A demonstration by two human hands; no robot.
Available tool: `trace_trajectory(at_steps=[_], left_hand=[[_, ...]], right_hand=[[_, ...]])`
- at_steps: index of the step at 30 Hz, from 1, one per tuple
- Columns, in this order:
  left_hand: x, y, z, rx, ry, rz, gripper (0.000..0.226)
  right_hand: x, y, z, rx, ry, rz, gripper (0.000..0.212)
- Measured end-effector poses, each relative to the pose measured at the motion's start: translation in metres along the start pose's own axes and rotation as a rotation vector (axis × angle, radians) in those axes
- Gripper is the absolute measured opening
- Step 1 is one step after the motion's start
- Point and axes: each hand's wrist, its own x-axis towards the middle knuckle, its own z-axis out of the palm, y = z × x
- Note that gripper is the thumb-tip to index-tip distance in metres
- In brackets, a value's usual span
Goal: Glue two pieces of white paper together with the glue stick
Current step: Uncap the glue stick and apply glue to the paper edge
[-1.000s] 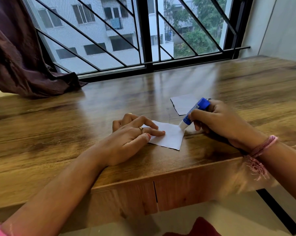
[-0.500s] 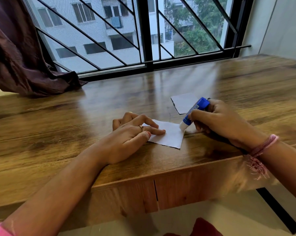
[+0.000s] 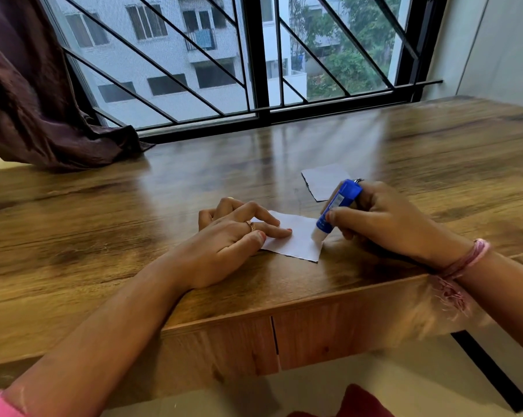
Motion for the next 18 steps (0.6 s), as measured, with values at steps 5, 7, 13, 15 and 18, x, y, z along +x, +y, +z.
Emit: trace_trajectory(at_steps=[5,7,13,15,18], left_hand=[[-0.0007,0.0016,-0.0003,0.018,0.006,0.001,0.046],[-0.0008,0.0021,-0.0007,0.019,0.003,0.003,0.046],[-0.0011,0.0028,-0.0011,0.007,0.001,-0.002,0.046],[-0.001,0.0031,-0.001,0.008,0.002,-0.002,0.046],[-0.0008,0.0033,-0.0014,0.003,-0.001,-0.004,0.047]], right_hand=[[-0.002,-0.0021,0.0,0.007,-0.07,-0.016,0.022],[-0.0029,-0.003,0.0005,0.001,-0.092,-0.028,0.024],[-0.0027,-0.0044,-0.0005,-0.011,-0.077,-0.032,0.022],[-0.005,-0.0056,0.0005,0.014,-0.125,-0.043,0.019],[-0.0024,-0.0043,-0.0005,-0.012,-0.055,-0.031,0.018]])
